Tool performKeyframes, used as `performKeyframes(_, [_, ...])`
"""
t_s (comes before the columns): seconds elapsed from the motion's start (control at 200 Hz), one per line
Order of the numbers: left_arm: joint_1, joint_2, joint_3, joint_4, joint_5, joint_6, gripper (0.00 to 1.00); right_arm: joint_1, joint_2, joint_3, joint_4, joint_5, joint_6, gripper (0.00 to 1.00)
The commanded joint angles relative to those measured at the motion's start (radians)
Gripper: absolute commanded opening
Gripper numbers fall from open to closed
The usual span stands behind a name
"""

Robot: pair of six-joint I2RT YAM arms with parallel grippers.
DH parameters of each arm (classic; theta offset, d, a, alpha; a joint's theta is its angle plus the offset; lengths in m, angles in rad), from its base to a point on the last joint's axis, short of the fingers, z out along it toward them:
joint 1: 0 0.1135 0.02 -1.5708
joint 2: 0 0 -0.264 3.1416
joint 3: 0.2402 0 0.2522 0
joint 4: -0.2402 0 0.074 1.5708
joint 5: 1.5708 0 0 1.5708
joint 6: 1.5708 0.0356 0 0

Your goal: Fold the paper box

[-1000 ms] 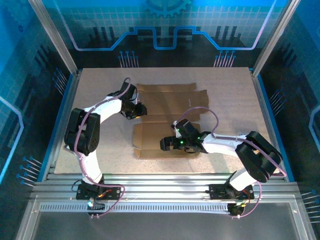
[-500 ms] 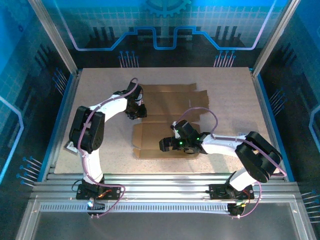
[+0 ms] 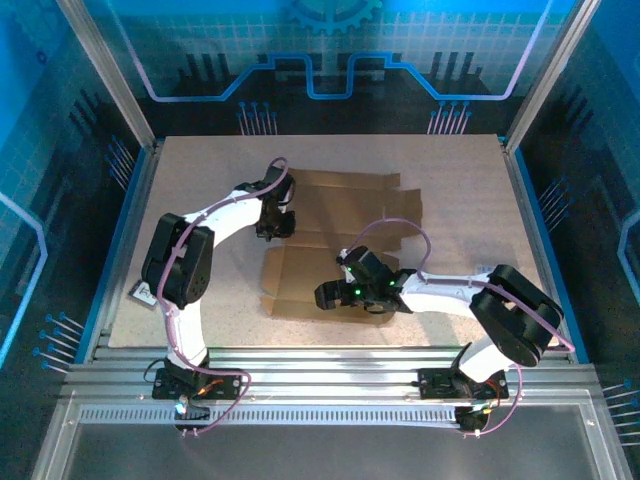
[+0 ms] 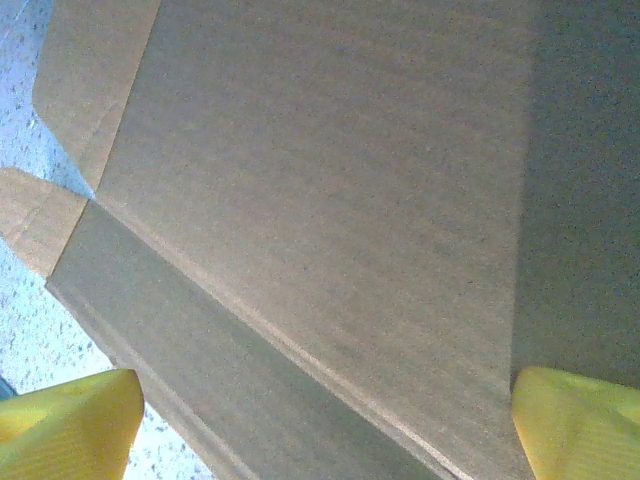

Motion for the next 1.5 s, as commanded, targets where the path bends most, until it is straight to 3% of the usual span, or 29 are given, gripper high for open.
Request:
performKeyframes(0.0, [-0.028,-0.053,-0.05,-0.073,-0.012,0.025,0.1,0.043,-0.011,-0.013,-0.091,-0.031,0.024,0.96])
performKeyframes(0.32, [-0.044,-0.151,-0.178,-0.057,0.007,-0.049,0.11,0.044,-0.085,0.008,-0.135,0.003,0.002,0.97])
performKeyframes(0.595, [-0.047,-0.176,-0.204,-0.036,0.015,-0.08,0.16,-0.023,-0.092,0.086,-0.18,-0.025,-0.051,0.96])
performKeyframes(0.715, [-0.044,-0.168,-0.19,-0.035,0.03,-0.083,0.24,-0.055,-0.089,0.103,-0.179,-0.04,-0.065,0.97])
performKeyframes(1.126, [-0.048,-0.115,-0.099,0.008,0.14,-0.086,0.35,-0.09,-0.036,0.101,-0.192,-0.027,-0.078,0.97])
performKeyframes(1.496, [-0.047,-0.042,-0.099,0.075,0.245,-0.12,0.38,-0.088,-0.014,0.037,-0.139,-0.037,-0.047,0.97])
